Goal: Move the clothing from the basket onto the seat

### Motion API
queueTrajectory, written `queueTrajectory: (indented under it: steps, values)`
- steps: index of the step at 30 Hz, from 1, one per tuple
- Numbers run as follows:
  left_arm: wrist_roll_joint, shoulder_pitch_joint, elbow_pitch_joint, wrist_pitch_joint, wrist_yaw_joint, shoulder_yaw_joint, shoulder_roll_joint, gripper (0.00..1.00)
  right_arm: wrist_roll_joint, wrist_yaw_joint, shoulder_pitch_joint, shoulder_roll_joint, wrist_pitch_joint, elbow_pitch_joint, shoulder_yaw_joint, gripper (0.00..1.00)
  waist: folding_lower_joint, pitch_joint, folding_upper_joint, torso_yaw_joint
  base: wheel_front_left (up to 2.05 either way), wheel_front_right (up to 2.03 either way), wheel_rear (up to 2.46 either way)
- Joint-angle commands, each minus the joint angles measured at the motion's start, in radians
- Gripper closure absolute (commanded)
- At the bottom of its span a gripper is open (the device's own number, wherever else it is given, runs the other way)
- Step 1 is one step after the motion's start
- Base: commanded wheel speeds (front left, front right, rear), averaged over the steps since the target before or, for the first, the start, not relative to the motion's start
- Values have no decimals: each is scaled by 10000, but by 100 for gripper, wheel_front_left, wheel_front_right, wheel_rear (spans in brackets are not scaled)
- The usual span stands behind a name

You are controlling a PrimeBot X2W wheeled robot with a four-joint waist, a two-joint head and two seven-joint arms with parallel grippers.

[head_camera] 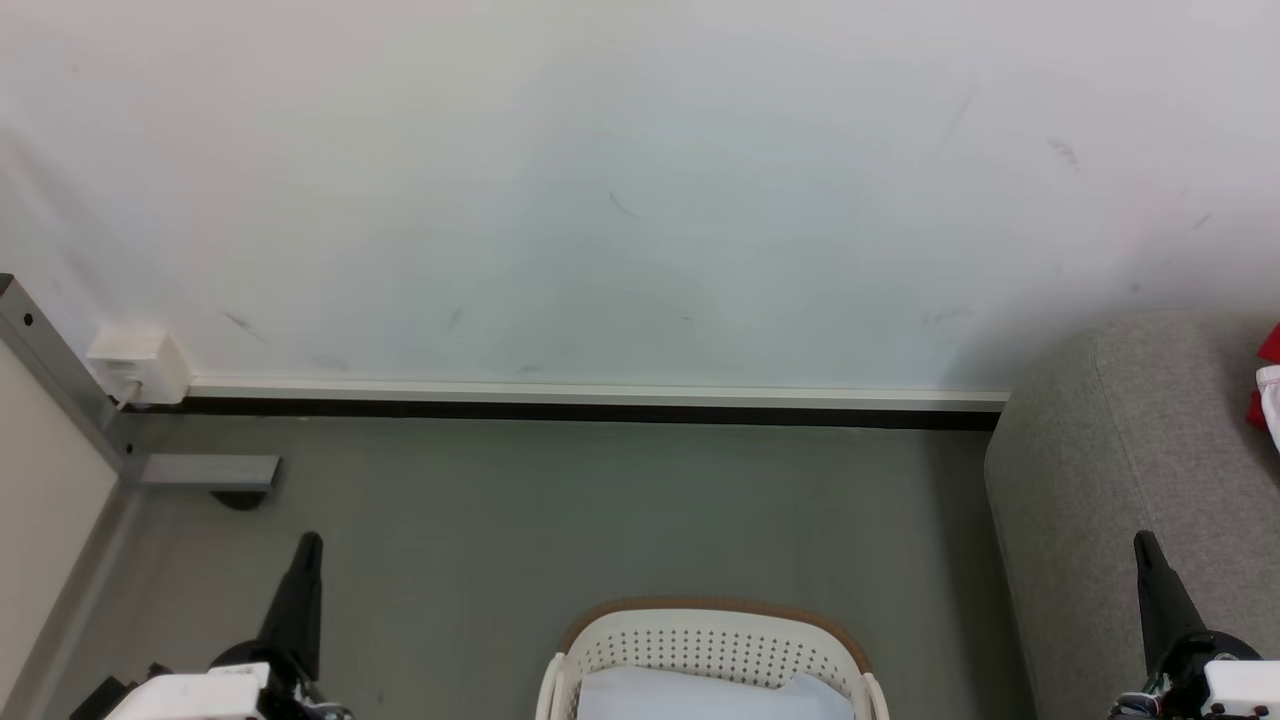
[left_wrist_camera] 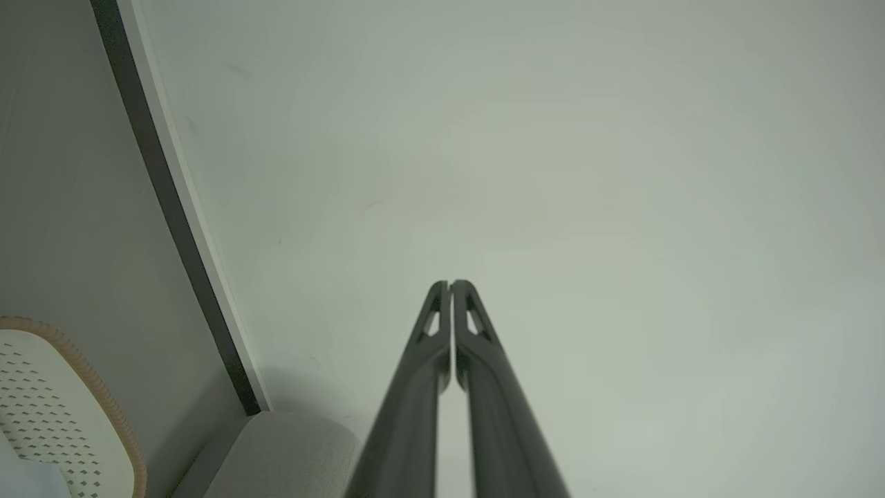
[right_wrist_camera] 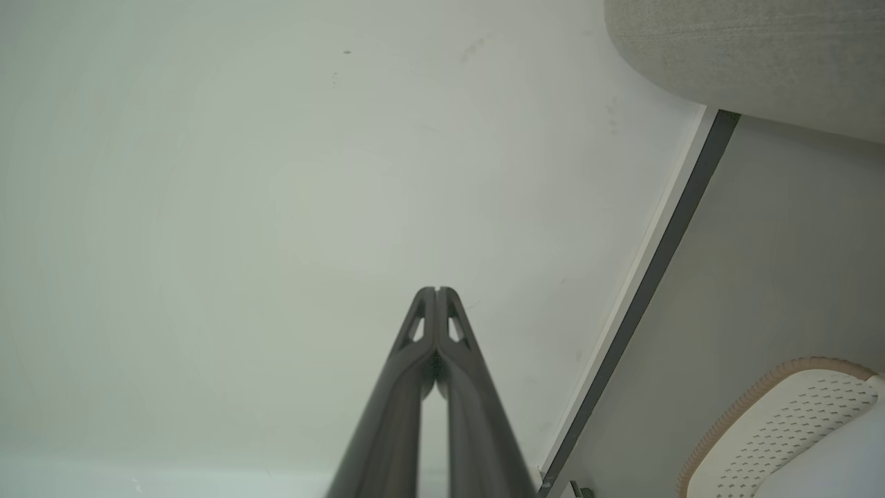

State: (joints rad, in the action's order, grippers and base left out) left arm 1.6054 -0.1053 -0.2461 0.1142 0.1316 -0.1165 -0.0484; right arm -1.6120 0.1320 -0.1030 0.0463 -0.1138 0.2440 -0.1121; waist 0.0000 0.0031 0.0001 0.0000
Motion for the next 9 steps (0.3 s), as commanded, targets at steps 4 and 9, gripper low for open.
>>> queueTrajectory:
  steps: [4,9]
  values:
    - [136,-68,29,33,18,-15,-15,100,-21,-25,-138,75,-38,27,-34,100,0,0,-1,0,0,0,0]
    - [136,-68,29,33,18,-14,-15,100,-21,-25,-138,75,-38,27,-33,100,0,0,-1,0,0,0,0]
